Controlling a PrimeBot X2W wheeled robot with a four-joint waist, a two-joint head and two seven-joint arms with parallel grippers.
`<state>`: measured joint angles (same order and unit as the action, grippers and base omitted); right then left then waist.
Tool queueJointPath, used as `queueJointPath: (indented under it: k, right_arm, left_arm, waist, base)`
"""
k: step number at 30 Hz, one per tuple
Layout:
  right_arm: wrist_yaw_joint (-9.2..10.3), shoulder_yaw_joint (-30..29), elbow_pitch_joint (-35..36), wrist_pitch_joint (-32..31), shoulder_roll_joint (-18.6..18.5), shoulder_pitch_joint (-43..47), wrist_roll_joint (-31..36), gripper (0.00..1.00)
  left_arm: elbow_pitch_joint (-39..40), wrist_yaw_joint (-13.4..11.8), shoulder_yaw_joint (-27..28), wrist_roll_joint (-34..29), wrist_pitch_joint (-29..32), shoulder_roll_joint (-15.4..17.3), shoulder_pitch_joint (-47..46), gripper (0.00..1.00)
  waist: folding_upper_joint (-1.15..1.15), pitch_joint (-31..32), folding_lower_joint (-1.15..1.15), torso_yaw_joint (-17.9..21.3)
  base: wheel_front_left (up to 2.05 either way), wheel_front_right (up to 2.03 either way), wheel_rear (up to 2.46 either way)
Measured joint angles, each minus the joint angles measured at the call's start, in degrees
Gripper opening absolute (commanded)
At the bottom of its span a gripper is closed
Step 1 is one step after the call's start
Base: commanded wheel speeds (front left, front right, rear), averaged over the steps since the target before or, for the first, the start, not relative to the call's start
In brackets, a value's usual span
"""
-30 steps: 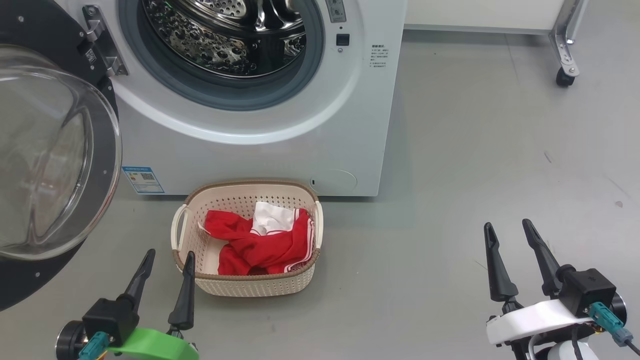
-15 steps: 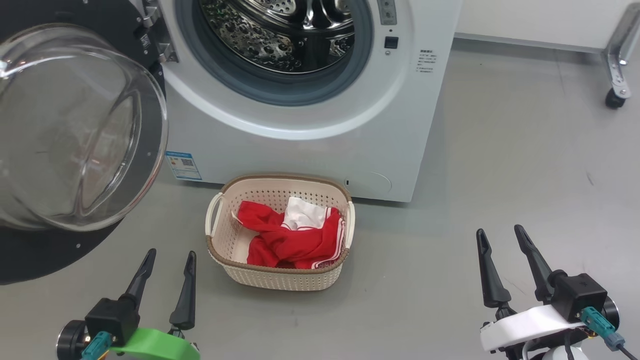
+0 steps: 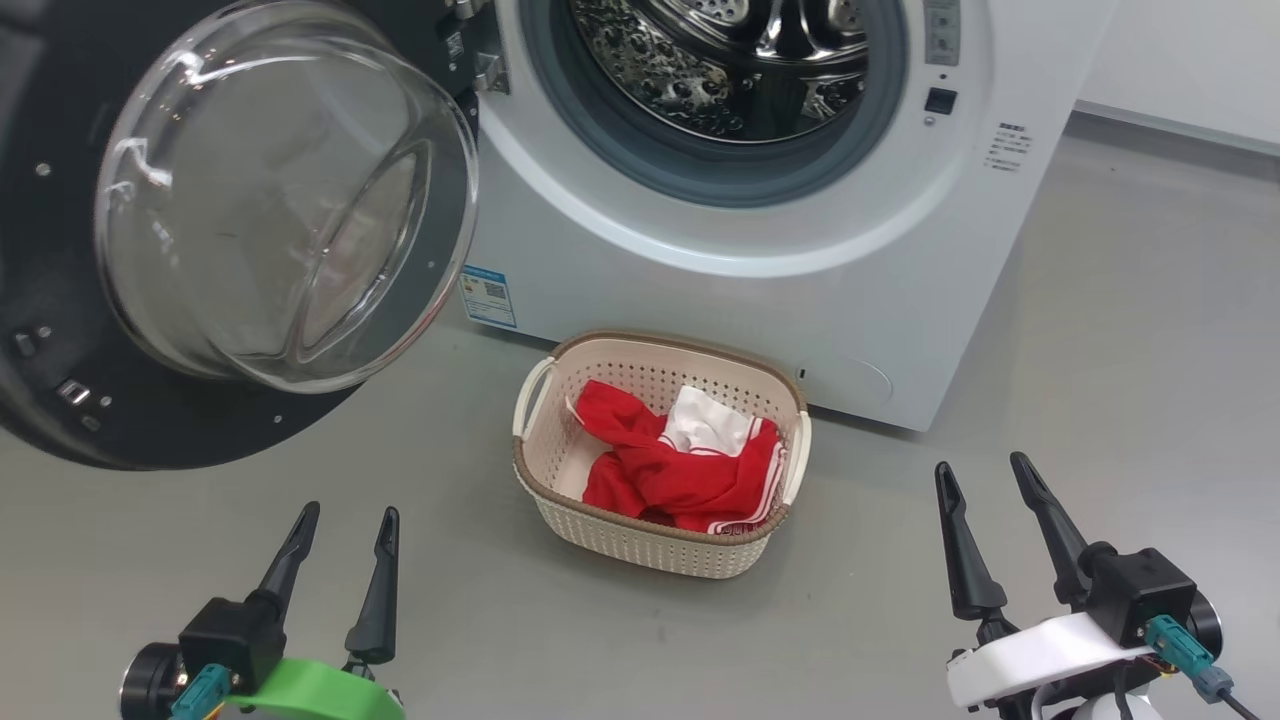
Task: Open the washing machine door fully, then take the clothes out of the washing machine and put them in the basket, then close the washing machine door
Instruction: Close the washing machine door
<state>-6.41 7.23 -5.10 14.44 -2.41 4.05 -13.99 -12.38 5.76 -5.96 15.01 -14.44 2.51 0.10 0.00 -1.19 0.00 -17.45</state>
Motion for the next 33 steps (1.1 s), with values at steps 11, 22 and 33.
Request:
queueJointPath:
  k: [11, 22, 33]
  right_arm:
    - [-0.02, 1.27, -0.35, 0.0, 0.0, 0.0, 0.0, 1.0]
    - [-0.09, 3.52, -1.07, 0.0, 0.02, -0.21, -0.02, 1.0]
    - [-0.53, 4.66, -2.09, 0.0, 0.01, -1.33, -0.12, 1.0]
  left_arm:
    - [-0.05, -0.24, -0.03, 0.0, 0.0, 0.0, 0.0, 1.0]
    - [0.71, -1.01, 0.8, 0.0, 0.0, 0.01, 0.34, 1.0]
    - [1.82, -1.43, 1.82, 0.01, 0.0, 0.0, 1.23, 1.0]
  waist:
    - [0.0, 0.35, 0.0, -6.91]
    - [0.0, 0.63, 0.0, -11.8]
    - [0.0, 0.28, 0.0, -12.38]
  base:
    - [0.0, 0.0, 0.0]
    - [0.0, 0.0, 0.0]
    - [0.0, 0.0, 0.0]
